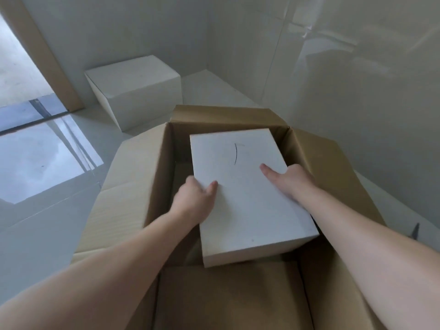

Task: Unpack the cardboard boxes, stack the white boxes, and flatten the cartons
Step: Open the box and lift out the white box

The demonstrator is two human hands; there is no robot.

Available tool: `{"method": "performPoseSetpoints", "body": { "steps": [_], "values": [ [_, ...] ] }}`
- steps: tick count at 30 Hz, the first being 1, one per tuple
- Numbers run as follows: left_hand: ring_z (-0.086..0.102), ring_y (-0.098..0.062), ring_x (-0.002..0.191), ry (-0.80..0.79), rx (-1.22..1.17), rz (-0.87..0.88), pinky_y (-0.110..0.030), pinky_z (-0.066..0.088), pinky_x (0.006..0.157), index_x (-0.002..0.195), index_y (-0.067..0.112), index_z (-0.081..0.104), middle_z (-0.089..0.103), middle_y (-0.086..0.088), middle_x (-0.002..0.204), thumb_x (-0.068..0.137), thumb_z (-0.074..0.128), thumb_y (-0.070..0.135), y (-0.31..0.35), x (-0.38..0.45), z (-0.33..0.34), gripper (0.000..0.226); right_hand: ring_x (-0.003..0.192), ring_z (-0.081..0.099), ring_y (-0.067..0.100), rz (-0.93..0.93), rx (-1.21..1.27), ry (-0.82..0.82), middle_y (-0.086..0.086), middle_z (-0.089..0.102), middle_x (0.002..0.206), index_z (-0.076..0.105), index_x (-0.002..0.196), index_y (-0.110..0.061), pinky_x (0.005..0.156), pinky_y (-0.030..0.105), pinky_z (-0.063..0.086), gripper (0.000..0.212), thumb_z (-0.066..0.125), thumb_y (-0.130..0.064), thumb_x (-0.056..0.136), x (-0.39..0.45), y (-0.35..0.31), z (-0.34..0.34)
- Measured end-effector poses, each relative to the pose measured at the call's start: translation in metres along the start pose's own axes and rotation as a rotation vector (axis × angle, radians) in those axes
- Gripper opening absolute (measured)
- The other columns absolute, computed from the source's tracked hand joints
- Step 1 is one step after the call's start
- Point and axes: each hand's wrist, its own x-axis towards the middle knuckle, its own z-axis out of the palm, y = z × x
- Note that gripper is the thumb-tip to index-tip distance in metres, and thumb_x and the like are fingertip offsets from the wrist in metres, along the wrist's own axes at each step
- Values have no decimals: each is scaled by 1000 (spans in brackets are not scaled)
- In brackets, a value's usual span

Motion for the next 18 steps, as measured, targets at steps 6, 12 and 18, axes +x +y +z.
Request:
{"method": "performPoseSetpoints", "body": {
  "steps": [6, 12, 18],
  "values": [
    [57, -27, 96, -15, 106, 100, -35, 47, 81, 109, 17, 43, 59, -5, 109, 89, 46, 54, 71, -24, -82, 42, 68, 61, 22, 87, 176, 97, 2, 64, 75, 60, 74, -13, 54, 27, 43, 68, 55, -81, 65, -67, -34, -60],
    [55, -30, 88, -16, 261, 189, -31, 28, 64, 96, 19, 37, 57, -7, 96, 91, 44, 52, 171, -36, -206, 34, 64, 59, 22, 183, 177, 155, 3, 64, 74, 65, 80, -11, 47, 24, 36, 78, 48, -85, 65, -134, -126, -157],
    [56, -35, 89, -113, 278, 150, -32, 33, 65, 91, 17, 36, 57, -11, 91, 91, 49, 49, 234, -43, -307, 34, 51, 49, 17, 182, 110, 131, 2, 56, 60, 62, 69, -9, 42, 21, 27, 73, 46, -81, 72, -164, -209, -230]
  ]
}}
